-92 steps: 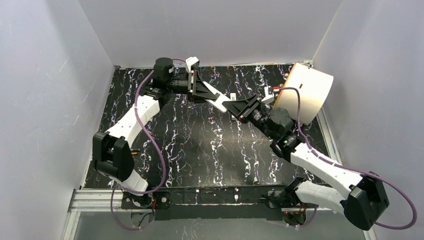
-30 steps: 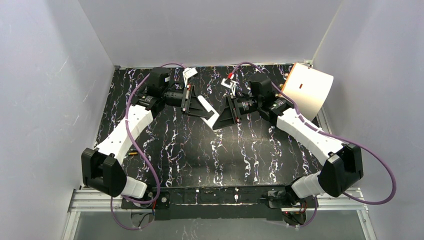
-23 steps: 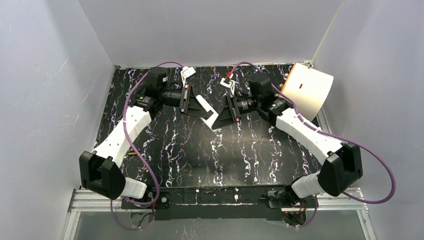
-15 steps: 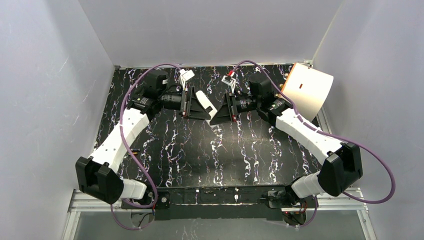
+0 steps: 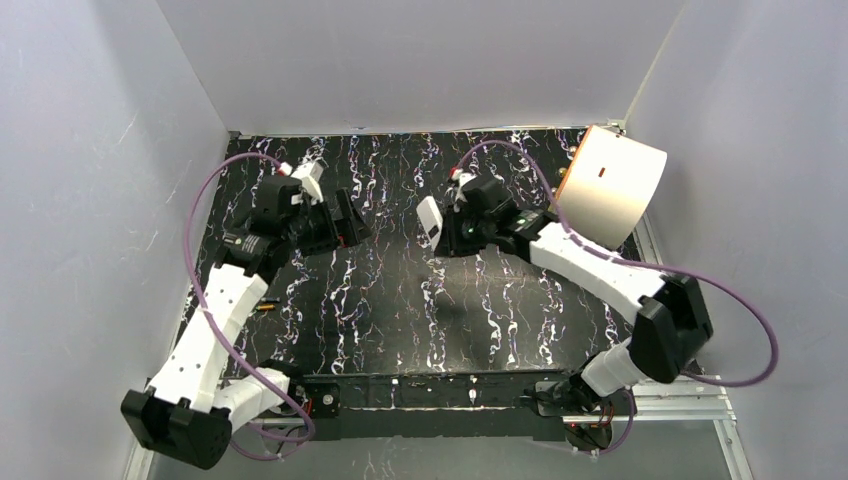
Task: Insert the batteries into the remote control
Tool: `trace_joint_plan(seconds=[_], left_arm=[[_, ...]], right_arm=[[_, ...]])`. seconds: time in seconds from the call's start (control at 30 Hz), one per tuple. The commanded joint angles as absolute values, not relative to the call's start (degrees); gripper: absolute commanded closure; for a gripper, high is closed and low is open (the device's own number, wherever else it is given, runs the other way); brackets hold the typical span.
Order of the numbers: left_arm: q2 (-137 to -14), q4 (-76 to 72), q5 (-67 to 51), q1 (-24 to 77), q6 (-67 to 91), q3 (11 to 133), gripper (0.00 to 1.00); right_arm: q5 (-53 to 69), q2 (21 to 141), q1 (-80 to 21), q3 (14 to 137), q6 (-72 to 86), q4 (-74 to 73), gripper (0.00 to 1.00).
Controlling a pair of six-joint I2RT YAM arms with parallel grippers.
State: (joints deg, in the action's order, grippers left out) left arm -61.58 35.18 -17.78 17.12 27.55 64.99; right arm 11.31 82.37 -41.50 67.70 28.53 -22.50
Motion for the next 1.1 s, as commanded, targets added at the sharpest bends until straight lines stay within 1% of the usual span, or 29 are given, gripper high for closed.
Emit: trace_joint_plan(seconds=[0.0,0.2,0.47,0.53,0.67,0.7,0.77,0.93,1.03,1.07], left_arm=[[-55.29,41.46,-3.68,16.96,31.54,62.69,0.02],[-50.16,44.14,-5.55,16.96,34.34,61.12,0.02],[-51.94,59.03,-0.79,16.96,42.40,67.05,0.01],[-51.92,61.01,-0.83,16.96,42.44,68.12,0.01],[-49.28,62.20,-2.61,16.96,40.76,68.08,0.01],[-48.28,62.21,-3.09,16.96,39.35,67.89,0.01],[-46.33,62.67,-3.41,16.96,38.23,68.08,0.02],[-44.68,69.22,0.72,16.96,35.95,73.48,0.02],[-45.05,70.32,1.54,16.96,34.95,75.24,0.02],[-45.14,70.36,1.47,16.96,35.09,75.50,0.02]], right_arm=[[-13.73,88.43,-47.49,71.73,26.79,-29.95,0.99],[-30.45,101.22,-52.11,81.25,28.07,-36.93,0.99],[-46.65,117.49,-55.12,92.80,29.49,-48.32,0.99],[-48.86,120.70,-55.56,95.68,29.31,-50.75,0.99],[-49.32,124.87,-55.95,98.96,29.05,-52.76,0.99],[-49.18,125.67,-56.12,99.66,28.97,-53.30,0.97],[-47.58,127.27,-56.25,100.96,28.68,-54.22,0.82],[-41.31,129.40,-56.69,103.24,28.14,-56.83,0.56],[-37.94,127.77,-56.88,101.54,27.71,-55.22,0.42],[-36.88,126.99,-56.90,101.18,27.69,-54.88,0.41]])
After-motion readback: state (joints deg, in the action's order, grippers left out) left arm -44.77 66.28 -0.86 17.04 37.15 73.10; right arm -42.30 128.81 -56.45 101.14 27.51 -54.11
